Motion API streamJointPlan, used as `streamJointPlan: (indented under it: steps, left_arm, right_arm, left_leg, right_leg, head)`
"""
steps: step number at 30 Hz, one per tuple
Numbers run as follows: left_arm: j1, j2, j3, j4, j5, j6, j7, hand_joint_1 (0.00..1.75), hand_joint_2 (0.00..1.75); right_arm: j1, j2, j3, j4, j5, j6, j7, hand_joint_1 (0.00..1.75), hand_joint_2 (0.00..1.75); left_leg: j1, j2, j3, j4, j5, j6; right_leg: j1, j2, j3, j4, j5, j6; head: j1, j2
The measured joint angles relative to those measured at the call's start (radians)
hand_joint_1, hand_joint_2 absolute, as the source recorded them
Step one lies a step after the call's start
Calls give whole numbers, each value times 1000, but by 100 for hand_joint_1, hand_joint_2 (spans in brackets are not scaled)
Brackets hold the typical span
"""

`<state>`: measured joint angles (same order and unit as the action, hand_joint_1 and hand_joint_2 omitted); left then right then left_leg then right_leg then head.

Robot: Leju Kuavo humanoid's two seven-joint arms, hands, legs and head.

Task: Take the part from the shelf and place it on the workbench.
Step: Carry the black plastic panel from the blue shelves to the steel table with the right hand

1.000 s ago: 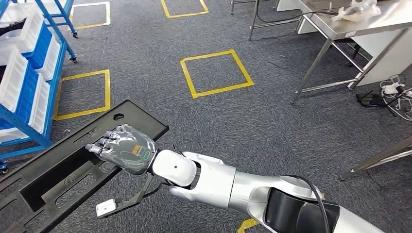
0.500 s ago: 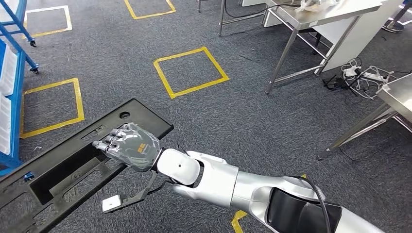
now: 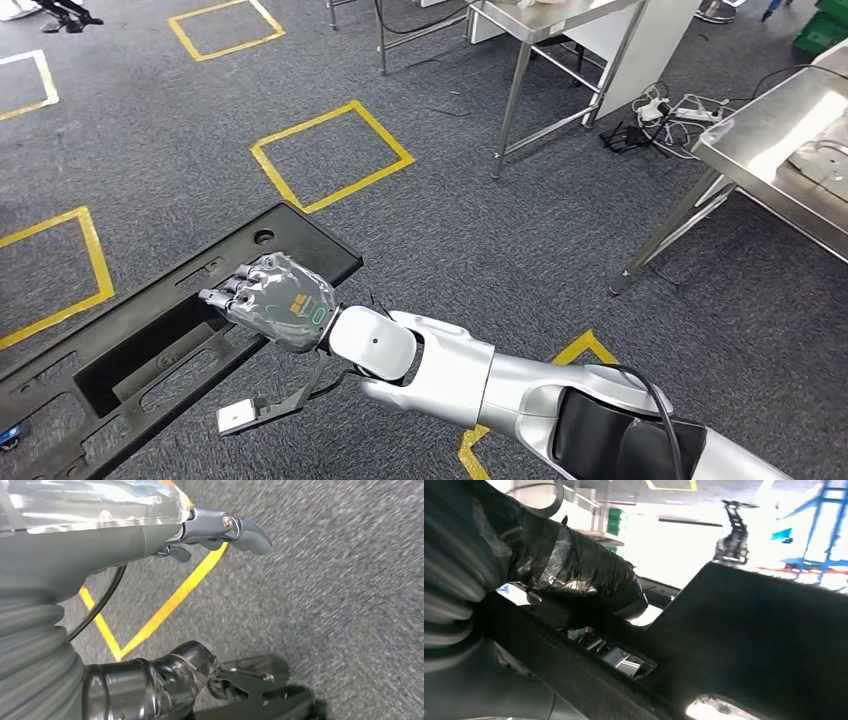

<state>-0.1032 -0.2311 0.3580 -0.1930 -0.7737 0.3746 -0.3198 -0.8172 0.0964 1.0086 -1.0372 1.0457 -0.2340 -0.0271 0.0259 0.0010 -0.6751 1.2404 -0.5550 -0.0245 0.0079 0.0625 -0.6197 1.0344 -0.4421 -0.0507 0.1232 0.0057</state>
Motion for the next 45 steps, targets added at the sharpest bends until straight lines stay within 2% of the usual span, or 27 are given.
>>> streamJointPlan:
  steps: [2,4,6,7,9,11,13,14,15,17,18,20,22,24,26,27,28,29,31,33,35,37,39,41,43,44,45]
  left_arm:
    - [0,2,0,0,0,0,2,0,175]
    - [-2,2,0,0,0,0,4,0,175]
    - [-4,2,0,0,0,1,7,0,175]
    - [-4,2,0,0,0,1,9,0,175]
    - [-4,2,1,0,0,2,12,0,175]
    - [-1,2,1,0,0,2,14,0,175]
    - [2,2,1,0,0,2,14,0,175]
    - [2,3,1,0,0,2,15,0,175]
    - [2,3,1,0,0,2,15,0,175]
    - [1,2,1,0,0,2,15,0,175]
    - [1,2,1,0,0,2,15,0,175]
    - [0,1,1,0,0,2,16,0,175]
    - [-3,1,1,-1,0,2,19,0,175]
    - [-4,0,1,-1,0,2,22,0,175]
    - [-3,1,1,-1,-1,3,23,0,175]
    - [-2,1,1,-1,-1,3,23,0,175]
    - [0,1,1,-1,-1,3,24,0,175]
    - [1,2,1,-1,-1,3,24,0,175]
    - [1,3,2,-1,-1,3,23,0,175]
    - [0,4,2,-1,-1,3,22,0,175]
    - [-2,4,2,-1,-3,4,20,0,175]
    - [-4,3,2,-1,-4,5,18,0,175]
    - [-5,1,2,-2,-4,5,14,0,175]
    - [-4,1,2,-2,-5,5,10,0,175]
    - [-2,1,2,-2,-4,5,8,0,175]
    - [-1,2,2,-2,-4,5,7,0,175]
    - [-1,2,2,-2,-4,5,7,0,175]
  right_arm:
    - [1,-1,-1,0,1,-4,0,175,175]
    - [3,-2,-4,0,1,-9,0,175,175]
    - [7,-5,-8,0,1,-11,0,175,175]
    - [9,-8,-10,0,1,-12,0,175,175]
    - [11,-12,-15,0,1,-13,0,175,175]
    - [14,-14,-18,0,1,-16,0,175,175]
    - [19,-15,-19,0,1,-17,0,175,175]
    - [21,-17,-19,0,1,-17,0,175,175]
    - [23,-18,-19,0,1,-17,0,175,175]
    - [23,-20,-20,-1,1,-18,0,175,175]
    - [22,-20,-21,-1,1,-18,0,175,175]
    - [21,-21,-23,-1,1,-19,1,175,175]
    - [22,-23,-23,-1,1,-19,1,175,175]
    - [22,-23,-23,0,1,-21,2,175,175]
    - [23,-19,-24,0,1,-22,3,175,175]
    - [24,-18,-24,0,1,-22,3,175,175]
    - [26,-17,-24,1,1,-22,3,175,175]
    - [26,-17,-24,2,1,-22,3,175,175]
    - [27,-17,-24,5,3,-22,3,175,175]
    - [26,-17,-24,6,4,-22,3,175,175]
    - [26,-19,-25,6,5,-23,3,175,175]
    - [28,-22,-29,7,8,-24,3,175,175]
    - [28,-27,-37,8,11,-24,3,175,175]
    - [26,-29,-44,8,12,-25,3,175,175]
    - [29,-31,-47,8,13,-25,3,175,175]
    - [31,-32,-47,8,13,-25,3,175,175]
    - [33,-35,-47,8,13,-25,2,175,175]
  left_leg:
    - [4,-34,46,-122,63,-2]
    - [6,-66,70,-179,74,3]
    - [4,-59,72,-184,74,15]
    - [5,-49,74,-188,76,22]
    - [6,-27,77,-197,81,35]
    - [3,-2,78,-199,80,43]
    - [1,24,78,-199,77,45]
    - [0,36,80,-198,75,44]
    - [0,47,83,-198,72,43]
    - [-2,68,93,-200,65,39]
    - [-3,76,97,-202,63,35]
    - [-6,94,105,-208,60,26]
    - [-6,106,114,-211,53,16]
    - [-4,73,105,-175,25,10]
    - [-2,23,52,-64,-29,7]
    - [-2,12,17,1,-51,6]
    - [-3,7,-13,47,-59,4]
    - [-3,5,-27,59,-47,4]
    - [-2,-6,-4,-25,28,6]
    - [1,-51,41,-139,81,9]
    - [2,-82,59,-181,83,14]
    - [1,-67,63,-190,85,24]
    - [3,-43,72,-202,90,37]
    - [3,-17,78,-209,90,47]
    - [1,10,79,-209,86,51]
    - [1,23,81,-209,84,51]
    - [0,35,84,-209,81,50]
  right_leg:
    - [-4,26,-6,18,-10,11]
    - [-5,46,-17,31,-14,24]
    - [-8,64,-26,30,-10,35]
    - [-8,56,-28,33,-12,40]
    - [-6,7,-52,81,-43,51]
    - [-8,-44,-109,198,-101,60]
    - [-13,-56,-157,291,-129,65]
    - [-14,-58,-157,289,-116,65]
    - [-14,-63,-135,244,-86,63]
    - [-5,-97,-61,102,-25,51]
    - [2,-115,-34,49,-10,43]
    - [15,-129,-18,17,-11,31]
    - [13,-107,-13,6,-7,23]
    - [5,-86,-1,-9,-2,12]
    - [0,-65,6,-13,-1,4]
    - [0,-52,6,-12,-2,1]
    - [1,-38,6,-10,-3,0]
    - [1,-23,7,-7,-5,0]
    - [0,7,8,2,-11,5]
    - [-3,31,2,17,-20,14]
    - [-7,52,-9,25,-23,27]
    - [-11,68,-14,23,-20,38]
    - [-8,31,-26,49,-37,50]
    - [-8,-30,-76,146,-85,62]
    - [-16,-52,-141,260,-123,71]
    - [-19,-56,-156,281,-119,73]
    - [-20,-59,-150,262,-97,74]
  head:
    - [0,0]
    - [-1,0]
    - [-1,0]
    - [0,0]
    - [0,0]
    - [1,0]
    - [0,0]
    - [1,0]
    - [0,0]
    - [1,0]
    - [1,0]
    - [0,0]
    - [0,0]
    - [0,0]
    - [0,0]
    - [0,0]
    - [0,0]
    - [0,0]
    - [0,0]
    - [0,0]
    - [0,0]
    - [-1,0]
    - [2,0]
    - [4,0]
    - [4,0]
    - [4,0]
    - [4,0]
